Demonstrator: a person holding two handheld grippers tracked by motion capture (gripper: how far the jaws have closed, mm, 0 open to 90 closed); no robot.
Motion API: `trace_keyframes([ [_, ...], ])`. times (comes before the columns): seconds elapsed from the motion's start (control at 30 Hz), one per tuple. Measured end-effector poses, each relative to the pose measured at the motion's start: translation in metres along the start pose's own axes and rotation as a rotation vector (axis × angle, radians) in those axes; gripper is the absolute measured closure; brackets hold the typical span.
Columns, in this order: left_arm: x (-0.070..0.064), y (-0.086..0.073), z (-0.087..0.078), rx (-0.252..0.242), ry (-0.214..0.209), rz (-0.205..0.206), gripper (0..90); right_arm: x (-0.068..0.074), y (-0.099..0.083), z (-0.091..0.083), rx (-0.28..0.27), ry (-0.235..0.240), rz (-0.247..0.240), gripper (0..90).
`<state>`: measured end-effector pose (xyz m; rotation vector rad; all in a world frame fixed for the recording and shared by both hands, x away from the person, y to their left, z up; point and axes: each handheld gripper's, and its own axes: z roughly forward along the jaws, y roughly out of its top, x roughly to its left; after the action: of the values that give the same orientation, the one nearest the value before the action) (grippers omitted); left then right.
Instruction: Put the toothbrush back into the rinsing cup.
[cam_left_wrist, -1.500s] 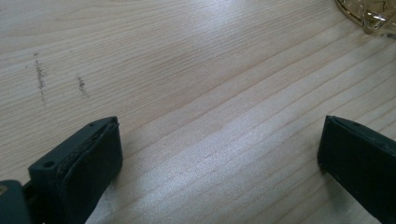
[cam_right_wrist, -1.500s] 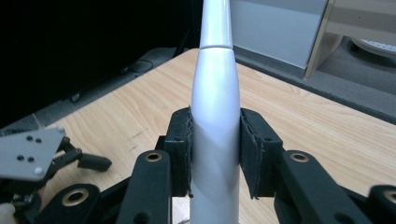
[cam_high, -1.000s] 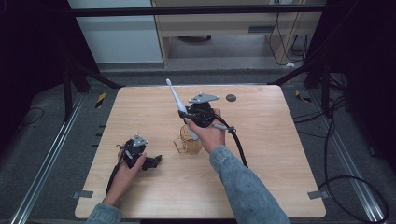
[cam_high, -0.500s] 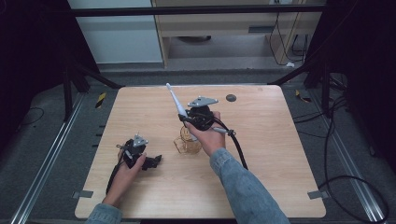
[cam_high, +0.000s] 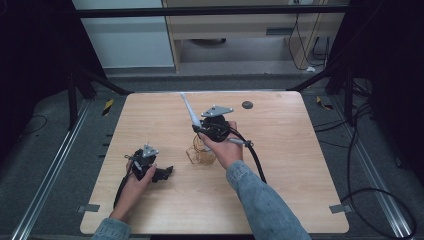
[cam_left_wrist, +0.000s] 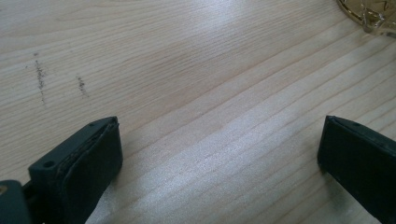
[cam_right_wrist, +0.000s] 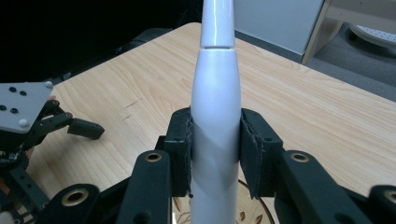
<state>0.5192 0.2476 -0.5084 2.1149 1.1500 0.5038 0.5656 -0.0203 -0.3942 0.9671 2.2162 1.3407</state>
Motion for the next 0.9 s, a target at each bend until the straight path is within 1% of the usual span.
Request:
trace_keyframes([
  [0.27,0.000,0.000,0.000,0.000,0.000,0.000,0.0,0.000,-0.003,-0.006,0.004,0.001,-0.007,66.4],
  [0.37,0.000,0.000,0.000,0.000,0.000,0.000,0.0,-0.001,-0.004,-0.008,0.004,-0.002,0.001,66.4],
  [0.63,0.000,0.000,0.000,0.000,0.000,0.000,0.0,-0.003,-0.009,-0.007,0.010,-0.002,0.005,66.4],
  [0.9,0.000,0.000,0.000,0.000,0.000,0.001,0.0,-0.003,-0.012,-0.006,0.026,-0.006,-0.003,66.4],
])
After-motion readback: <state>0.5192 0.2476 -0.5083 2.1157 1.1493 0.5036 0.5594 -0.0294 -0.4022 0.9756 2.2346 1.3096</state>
